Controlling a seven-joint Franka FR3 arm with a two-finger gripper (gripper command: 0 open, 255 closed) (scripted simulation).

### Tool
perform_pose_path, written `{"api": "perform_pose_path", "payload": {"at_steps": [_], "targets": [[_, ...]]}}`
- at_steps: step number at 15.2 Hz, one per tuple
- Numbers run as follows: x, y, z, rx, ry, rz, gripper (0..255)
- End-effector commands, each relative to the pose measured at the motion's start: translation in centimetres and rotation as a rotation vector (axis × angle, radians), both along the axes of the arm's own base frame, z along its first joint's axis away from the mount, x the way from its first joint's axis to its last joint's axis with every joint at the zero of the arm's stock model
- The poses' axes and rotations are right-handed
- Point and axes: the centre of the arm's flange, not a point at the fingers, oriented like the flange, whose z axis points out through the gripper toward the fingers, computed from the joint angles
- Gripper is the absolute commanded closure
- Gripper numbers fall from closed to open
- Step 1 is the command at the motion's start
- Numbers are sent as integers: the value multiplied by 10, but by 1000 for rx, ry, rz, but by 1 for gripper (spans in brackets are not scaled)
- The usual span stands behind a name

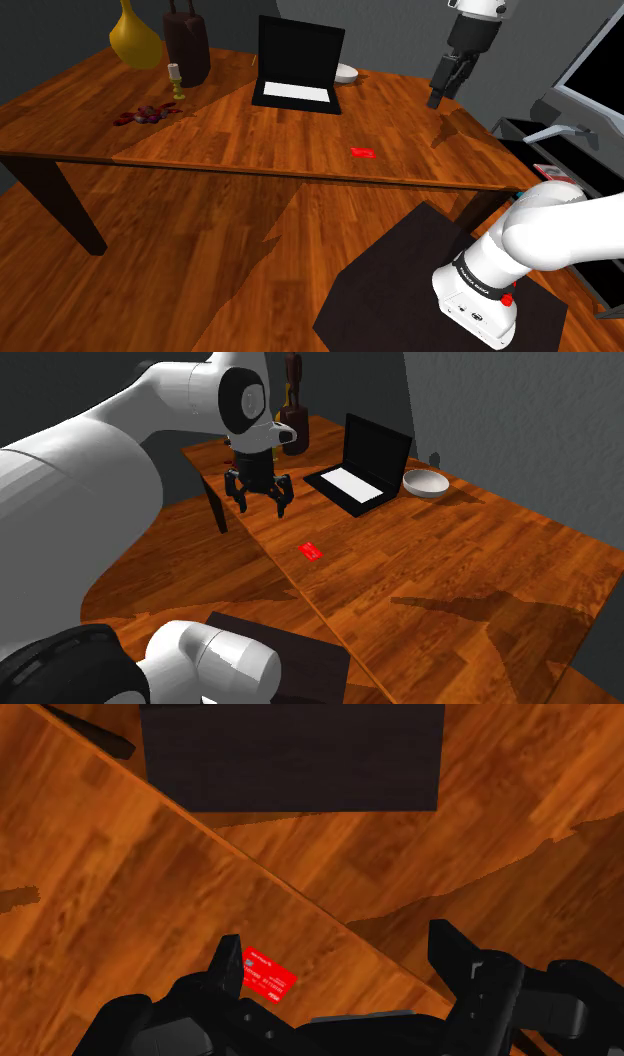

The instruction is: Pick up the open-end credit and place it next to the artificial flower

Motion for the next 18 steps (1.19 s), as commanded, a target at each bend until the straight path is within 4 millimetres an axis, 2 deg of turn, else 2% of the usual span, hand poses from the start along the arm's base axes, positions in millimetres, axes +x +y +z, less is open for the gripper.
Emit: {"api": "perform_pose_path", "payload": {"at_steps": [1, 5, 9, 13, 18], "targets": [[0, 0, 0, 0, 0, 0, 0], [1, -32, -45, 52, -93, 134, 0], [10, -61, -90, 103, -186, 269, 0], [26, -86, -136, 155, -280, 403, 0], [57, -109, -192, 219, -396, 571, 0]]}}
